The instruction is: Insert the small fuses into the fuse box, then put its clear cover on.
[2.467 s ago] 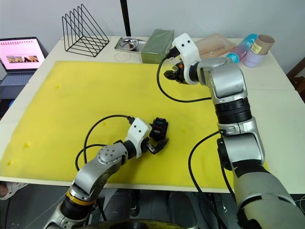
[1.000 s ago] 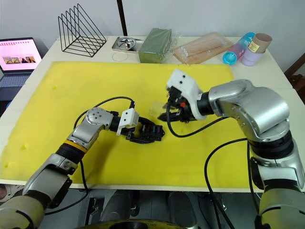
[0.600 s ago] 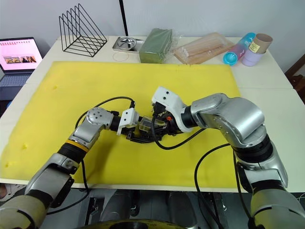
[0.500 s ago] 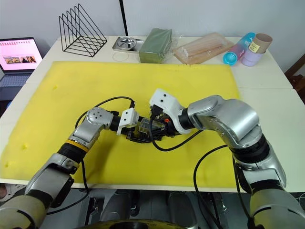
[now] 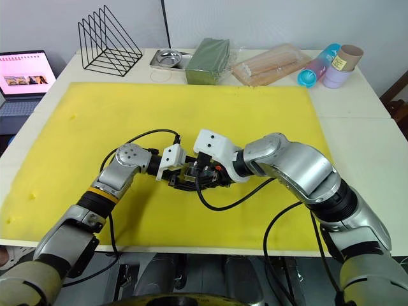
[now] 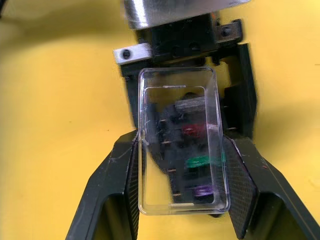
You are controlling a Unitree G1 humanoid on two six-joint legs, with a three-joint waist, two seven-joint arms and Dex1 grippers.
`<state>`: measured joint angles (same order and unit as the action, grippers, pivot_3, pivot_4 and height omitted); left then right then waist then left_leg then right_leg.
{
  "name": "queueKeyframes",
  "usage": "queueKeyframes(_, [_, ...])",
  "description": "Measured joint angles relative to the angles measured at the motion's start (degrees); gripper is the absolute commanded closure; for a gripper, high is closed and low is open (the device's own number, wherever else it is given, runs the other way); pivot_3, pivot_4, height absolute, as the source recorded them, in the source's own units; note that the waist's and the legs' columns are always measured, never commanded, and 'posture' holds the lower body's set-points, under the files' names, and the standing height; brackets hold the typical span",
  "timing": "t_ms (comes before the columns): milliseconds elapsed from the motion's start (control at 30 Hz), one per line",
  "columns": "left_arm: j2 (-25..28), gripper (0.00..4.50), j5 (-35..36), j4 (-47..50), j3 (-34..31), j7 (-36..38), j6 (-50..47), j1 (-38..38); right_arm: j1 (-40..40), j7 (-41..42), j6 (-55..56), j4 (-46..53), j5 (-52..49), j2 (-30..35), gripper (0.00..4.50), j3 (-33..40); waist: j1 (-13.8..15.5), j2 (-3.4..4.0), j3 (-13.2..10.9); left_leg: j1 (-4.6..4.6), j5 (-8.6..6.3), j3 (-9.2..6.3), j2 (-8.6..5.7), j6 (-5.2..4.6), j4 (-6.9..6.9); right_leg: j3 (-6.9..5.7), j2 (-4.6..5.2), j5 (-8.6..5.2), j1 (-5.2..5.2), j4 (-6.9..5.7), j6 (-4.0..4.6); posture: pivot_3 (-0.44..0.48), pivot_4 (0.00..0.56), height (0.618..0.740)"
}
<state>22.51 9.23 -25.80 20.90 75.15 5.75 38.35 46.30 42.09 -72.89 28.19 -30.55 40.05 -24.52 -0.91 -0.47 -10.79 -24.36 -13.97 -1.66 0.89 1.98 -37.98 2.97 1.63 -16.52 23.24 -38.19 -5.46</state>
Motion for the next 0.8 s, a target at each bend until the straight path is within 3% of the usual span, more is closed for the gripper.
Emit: queueKeyframes(800, [0.01, 1.67, -0.14, 0.54, -0.03, -0.05, -0.29, -0.32, 0.89, 1.19, -0.49, -0.99, 2.15, 0.50, 2.69, -1.52, 0.03, 0.00, 0.00, 0.00, 0.00, 0.00, 0.00, 0.00, 0.00, 0.00, 0.01, 0.00, 0.00, 0.00, 0.00, 0.000, 0.150, 0.740])
